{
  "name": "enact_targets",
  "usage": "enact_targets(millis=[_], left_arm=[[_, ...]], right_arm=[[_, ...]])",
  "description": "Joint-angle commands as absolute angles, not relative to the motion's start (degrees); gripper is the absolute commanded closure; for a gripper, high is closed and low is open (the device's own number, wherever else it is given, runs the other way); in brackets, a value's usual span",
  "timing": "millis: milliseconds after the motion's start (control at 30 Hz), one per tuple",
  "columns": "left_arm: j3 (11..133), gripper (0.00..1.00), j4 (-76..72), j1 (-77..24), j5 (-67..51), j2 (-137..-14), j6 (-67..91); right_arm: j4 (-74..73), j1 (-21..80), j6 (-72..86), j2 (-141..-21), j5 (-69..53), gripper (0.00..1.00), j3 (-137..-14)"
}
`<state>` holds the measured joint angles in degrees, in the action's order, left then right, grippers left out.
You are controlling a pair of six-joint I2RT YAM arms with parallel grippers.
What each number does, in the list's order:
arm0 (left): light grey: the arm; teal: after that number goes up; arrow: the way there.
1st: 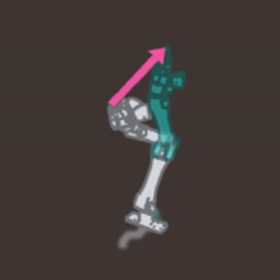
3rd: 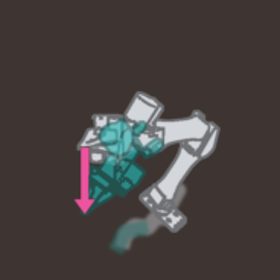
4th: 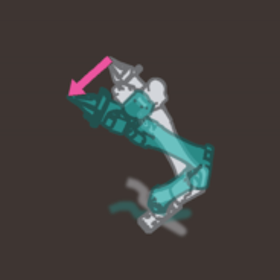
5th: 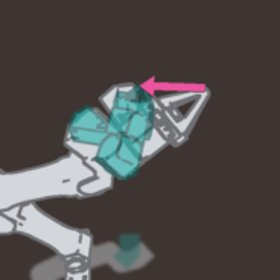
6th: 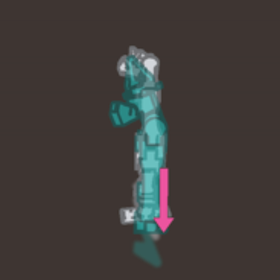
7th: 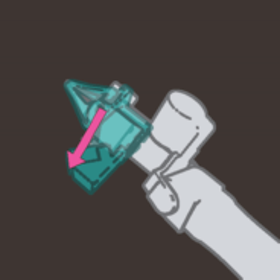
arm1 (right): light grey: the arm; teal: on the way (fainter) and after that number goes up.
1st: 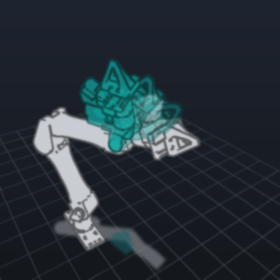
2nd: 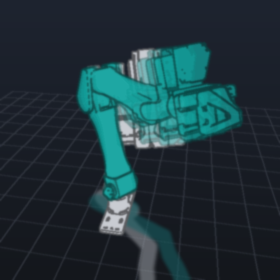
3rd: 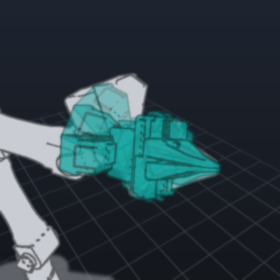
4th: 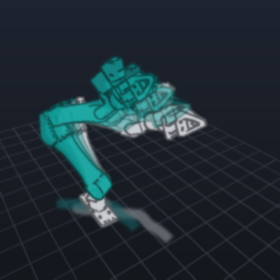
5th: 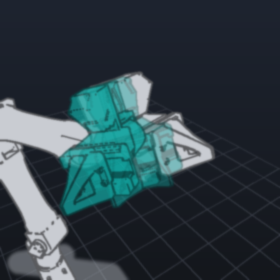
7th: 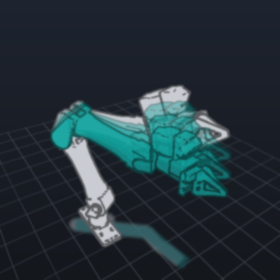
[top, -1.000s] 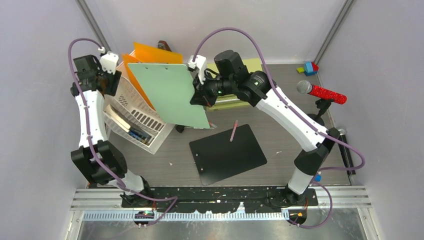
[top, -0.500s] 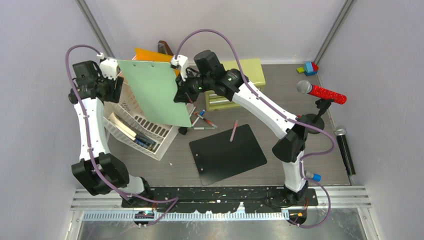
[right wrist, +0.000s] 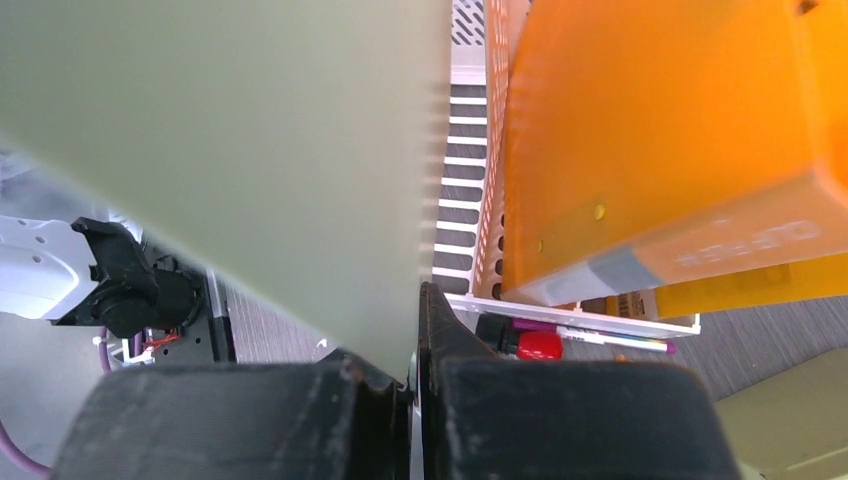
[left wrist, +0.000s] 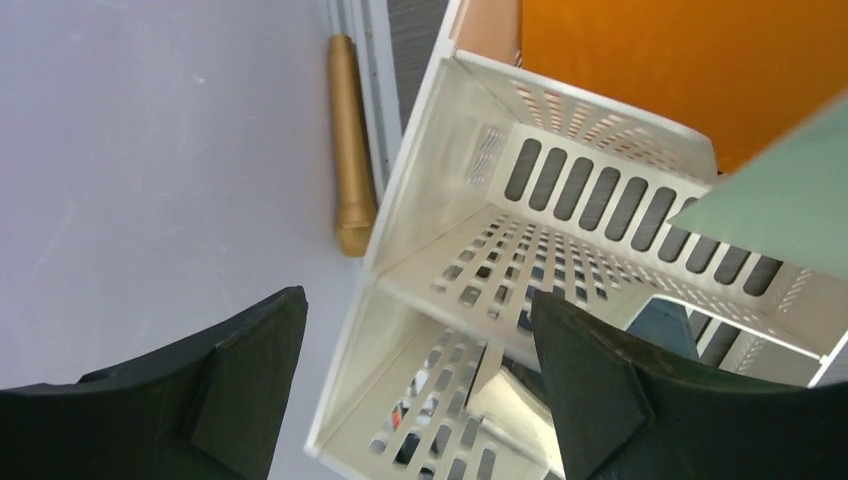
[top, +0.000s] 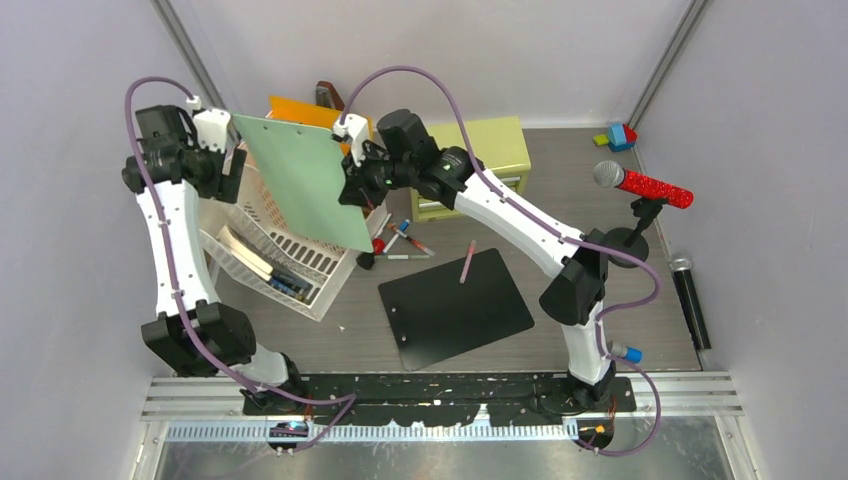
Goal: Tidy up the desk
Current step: Move the storage box to the center of the board, then place the folder in the storage box.
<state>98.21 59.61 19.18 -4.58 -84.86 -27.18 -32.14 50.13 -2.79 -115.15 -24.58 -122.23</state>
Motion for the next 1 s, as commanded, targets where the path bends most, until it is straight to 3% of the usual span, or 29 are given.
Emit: enact_targets(millis=[0,367,733,967], left_arm=[[107.34,0.14,65.95,18.68,-2.72,-83.81,-29.96],[112.61,0.06,63.99,18.69,3.64,-79.43,-33.37],[120.53,0.00,66.34,18.72,1.62,-80.67,-32.08],[118.47,0.00,67.54,18.71,0.26,-79.17,-32.42]], right_arm=[[-28.01,50.78,-1.75,-115.43,-25.19,1.00,-121.40],[-27.85,50.80,-1.48,-115.82,-26.70,1.00,-121.80],[-28.40,52.96,-4.81,-124.99,-23.44,1.00,-132.48],[-28.22,54.52,-4.25,-129.95,-19.88,1.00,-138.40]])
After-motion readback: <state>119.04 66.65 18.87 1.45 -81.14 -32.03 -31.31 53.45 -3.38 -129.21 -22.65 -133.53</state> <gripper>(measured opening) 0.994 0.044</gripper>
